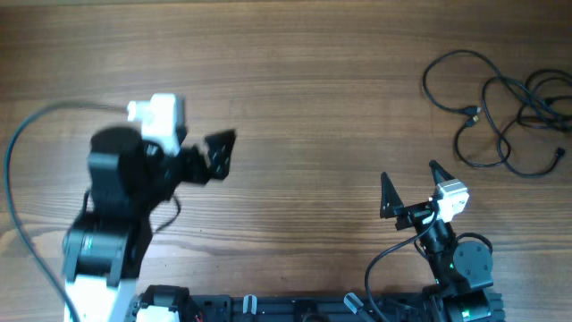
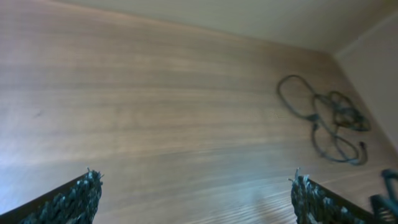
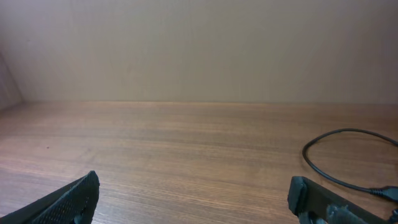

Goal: Untangle cables

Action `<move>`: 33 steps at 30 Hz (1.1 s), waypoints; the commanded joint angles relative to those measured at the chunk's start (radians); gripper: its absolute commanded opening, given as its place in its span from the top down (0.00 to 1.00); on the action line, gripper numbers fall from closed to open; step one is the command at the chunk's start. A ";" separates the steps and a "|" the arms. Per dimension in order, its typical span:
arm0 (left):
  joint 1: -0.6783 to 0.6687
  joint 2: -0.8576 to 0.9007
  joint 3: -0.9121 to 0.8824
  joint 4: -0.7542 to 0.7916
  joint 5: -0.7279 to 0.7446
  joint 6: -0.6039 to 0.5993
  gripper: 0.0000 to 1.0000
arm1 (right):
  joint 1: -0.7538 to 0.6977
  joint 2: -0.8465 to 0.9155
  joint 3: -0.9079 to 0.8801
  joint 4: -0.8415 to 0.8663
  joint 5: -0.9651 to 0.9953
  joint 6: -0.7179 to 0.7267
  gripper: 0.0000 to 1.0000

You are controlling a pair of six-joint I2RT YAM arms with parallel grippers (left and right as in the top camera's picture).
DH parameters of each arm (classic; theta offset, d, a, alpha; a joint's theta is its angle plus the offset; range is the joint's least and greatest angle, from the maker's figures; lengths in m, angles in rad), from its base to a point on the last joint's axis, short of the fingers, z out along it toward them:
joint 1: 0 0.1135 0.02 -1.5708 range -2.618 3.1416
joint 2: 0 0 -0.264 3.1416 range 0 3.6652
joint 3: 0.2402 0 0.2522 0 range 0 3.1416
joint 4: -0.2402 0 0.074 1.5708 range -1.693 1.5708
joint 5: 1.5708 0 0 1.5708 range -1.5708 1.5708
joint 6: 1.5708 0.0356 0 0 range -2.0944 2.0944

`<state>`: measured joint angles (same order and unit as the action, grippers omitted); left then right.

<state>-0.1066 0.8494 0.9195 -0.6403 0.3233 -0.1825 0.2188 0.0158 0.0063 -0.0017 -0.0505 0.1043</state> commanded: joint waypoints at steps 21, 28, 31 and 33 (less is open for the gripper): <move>0.096 -0.837 -0.903 0.771 -0.182 0.022 0.00 | -0.003 -0.006 -0.001 0.002 -0.013 0.010 0.00; 0.096 -0.846 -0.914 0.572 -0.193 0.011 0.00 | -0.003 -0.006 -0.001 0.002 -0.013 0.010 0.00; 0.097 -0.846 -0.914 0.573 -0.195 0.011 0.00 | -0.003 -0.006 -0.001 0.002 -0.013 0.010 0.00; 0.096 -0.845 -0.914 0.573 -0.195 0.011 0.00 | -0.003 -0.006 -0.001 0.002 -0.013 0.010 0.00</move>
<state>-0.0067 0.0132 0.0105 -0.0612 0.1379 -0.1768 0.2188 0.0166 0.0063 -0.0017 -0.0521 0.1043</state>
